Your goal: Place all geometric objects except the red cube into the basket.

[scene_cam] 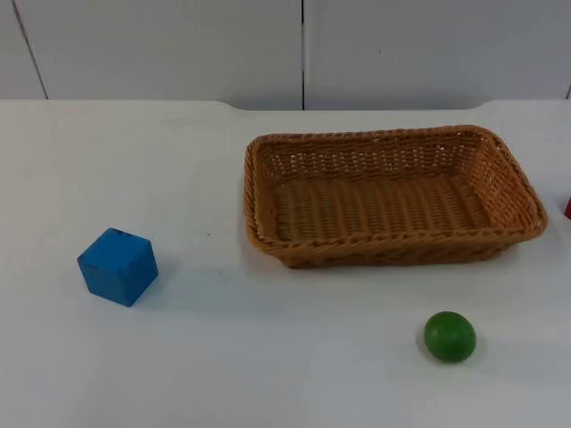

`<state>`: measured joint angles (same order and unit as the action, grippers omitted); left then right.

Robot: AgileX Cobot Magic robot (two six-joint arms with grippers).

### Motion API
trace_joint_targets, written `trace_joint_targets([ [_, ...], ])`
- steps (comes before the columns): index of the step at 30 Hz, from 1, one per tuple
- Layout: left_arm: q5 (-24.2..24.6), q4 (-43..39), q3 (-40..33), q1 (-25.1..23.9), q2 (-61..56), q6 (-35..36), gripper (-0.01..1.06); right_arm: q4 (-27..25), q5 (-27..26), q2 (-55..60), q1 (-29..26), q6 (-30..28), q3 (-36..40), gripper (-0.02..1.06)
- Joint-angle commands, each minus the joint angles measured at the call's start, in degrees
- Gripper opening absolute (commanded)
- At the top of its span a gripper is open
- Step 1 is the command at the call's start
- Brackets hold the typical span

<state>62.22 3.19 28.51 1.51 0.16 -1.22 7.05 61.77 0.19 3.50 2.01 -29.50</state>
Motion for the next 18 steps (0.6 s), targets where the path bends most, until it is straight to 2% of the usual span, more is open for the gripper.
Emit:
trace_joint_targets([
  [1,-0.99,0.8,-0.18,-0.19,-0.16,0.65,1.05,0.14,-0.76,-0.19,-0.38,-0.06,-0.65,1.05],
  [4,-2.03,1.02,0.77,-0.19,1.14,1.22,1.05,0.04,-2.01,1.66,-0.38,-0.06,-2.77,1.05],
  [9,-5.65,2.61,3.92,-0.19,9.04,1.22,1.05,0.28,-5.45,11.02,-0.38,-0.06,-8.52,1.05],
  [13,-7.42,3.91,8.08,-0.19,19.89,1.22,1.05,0.28,-8.63,22.24,-0.38,-0.06,-13.48,1.05],
  [18,-9.15,3.81,11.74,-0.19,30.38,0.53,1.05,0.28,-9.69,32.41,-0.38,-0.06,-16.12,1.05],
])
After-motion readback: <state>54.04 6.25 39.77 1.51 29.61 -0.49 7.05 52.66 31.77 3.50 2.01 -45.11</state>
